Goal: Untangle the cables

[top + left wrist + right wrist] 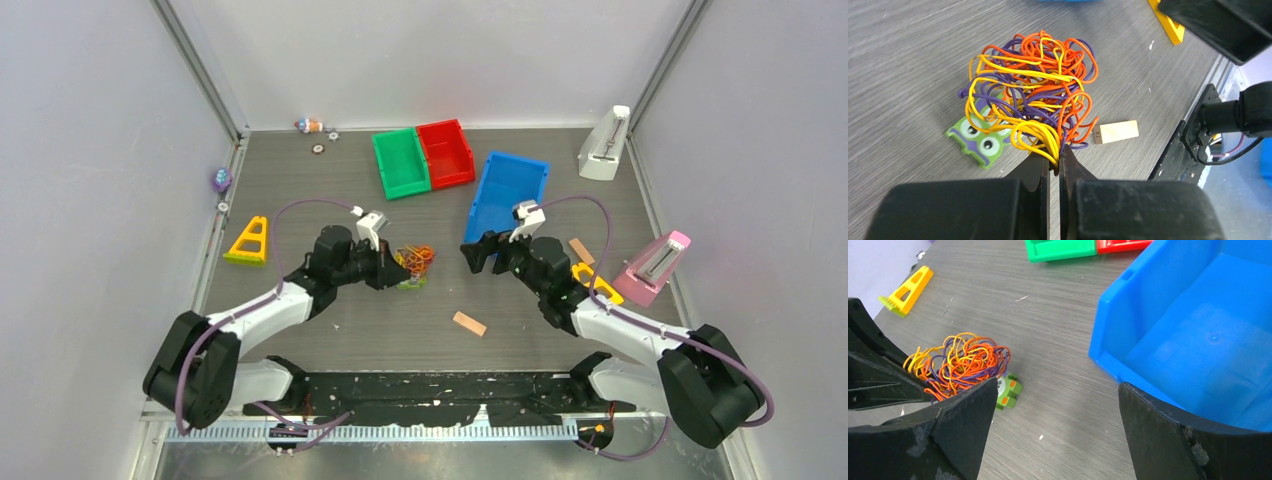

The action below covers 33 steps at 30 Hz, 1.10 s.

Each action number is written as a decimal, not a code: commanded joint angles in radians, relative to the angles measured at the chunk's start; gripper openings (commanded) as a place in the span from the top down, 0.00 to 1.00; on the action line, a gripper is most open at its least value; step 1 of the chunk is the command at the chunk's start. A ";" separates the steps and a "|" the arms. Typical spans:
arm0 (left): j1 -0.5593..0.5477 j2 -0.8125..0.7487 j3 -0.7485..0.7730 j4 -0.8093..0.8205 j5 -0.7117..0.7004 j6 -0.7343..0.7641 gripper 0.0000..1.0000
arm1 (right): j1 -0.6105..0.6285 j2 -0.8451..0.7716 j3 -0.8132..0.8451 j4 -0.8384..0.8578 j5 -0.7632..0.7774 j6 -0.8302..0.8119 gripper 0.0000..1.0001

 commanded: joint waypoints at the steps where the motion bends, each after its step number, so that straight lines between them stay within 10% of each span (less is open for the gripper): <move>1: -0.095 -0.079 -0.014 0.001 -0.137 0.106 1.00 | 0.000 0.017 0.002 0.088 -0.147 -0.032 0.05; 19: -0.121 -0.033 0.025 -0.004 -0.106 0.113 1.00 | 0.038 0.138 0.039 0.225 -0.355 -0.053 0.00; 33: -0.122 -0.046 -0.006 0.108 0.045 0.093 1.00 | 0.079 0.220 0.094 0.233 -0.498 -0.055 0.19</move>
